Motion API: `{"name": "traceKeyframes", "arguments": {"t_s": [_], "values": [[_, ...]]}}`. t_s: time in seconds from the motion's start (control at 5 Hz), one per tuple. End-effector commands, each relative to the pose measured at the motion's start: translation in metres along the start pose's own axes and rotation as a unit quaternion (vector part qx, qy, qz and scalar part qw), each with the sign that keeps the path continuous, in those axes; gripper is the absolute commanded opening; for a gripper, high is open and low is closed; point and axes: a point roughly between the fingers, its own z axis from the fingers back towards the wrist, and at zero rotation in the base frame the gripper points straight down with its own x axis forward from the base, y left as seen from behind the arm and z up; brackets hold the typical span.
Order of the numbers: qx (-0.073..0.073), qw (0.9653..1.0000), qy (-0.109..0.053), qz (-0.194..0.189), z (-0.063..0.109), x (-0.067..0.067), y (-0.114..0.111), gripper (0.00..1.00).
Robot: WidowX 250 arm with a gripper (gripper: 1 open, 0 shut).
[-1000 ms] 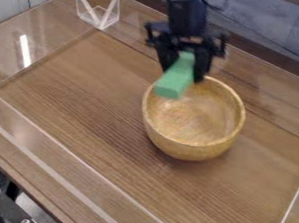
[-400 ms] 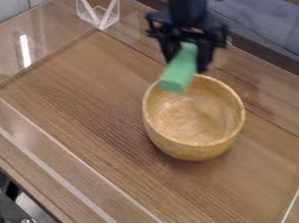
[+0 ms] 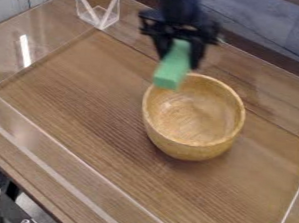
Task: Move green stick from inside the wooden bowl to the table next to it
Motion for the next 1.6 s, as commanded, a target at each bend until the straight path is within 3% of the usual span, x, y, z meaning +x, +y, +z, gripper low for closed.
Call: {"name": "traceKeyframes", "arguments": {"t_s": [0.0,0.4,0.8,1.0,1.4], "values": [[0.000,0.9998,-0.019,-0.007,-0.002,0.003,-0.024,0.00],[0.016,0.9992,-0.036,0.005,0.017,0.011,0.055,0.00],[0.009,0.9993,-0.036,-0.003,-0.009,0.016,-0.002,0.00],[0.018,0.9987,-0.045,0.011,0.002,0.021,0.037,0.00],[0.013,0.9988,-0.047,-0.002,-0.022,0.021,-0.014,0.00]]}}
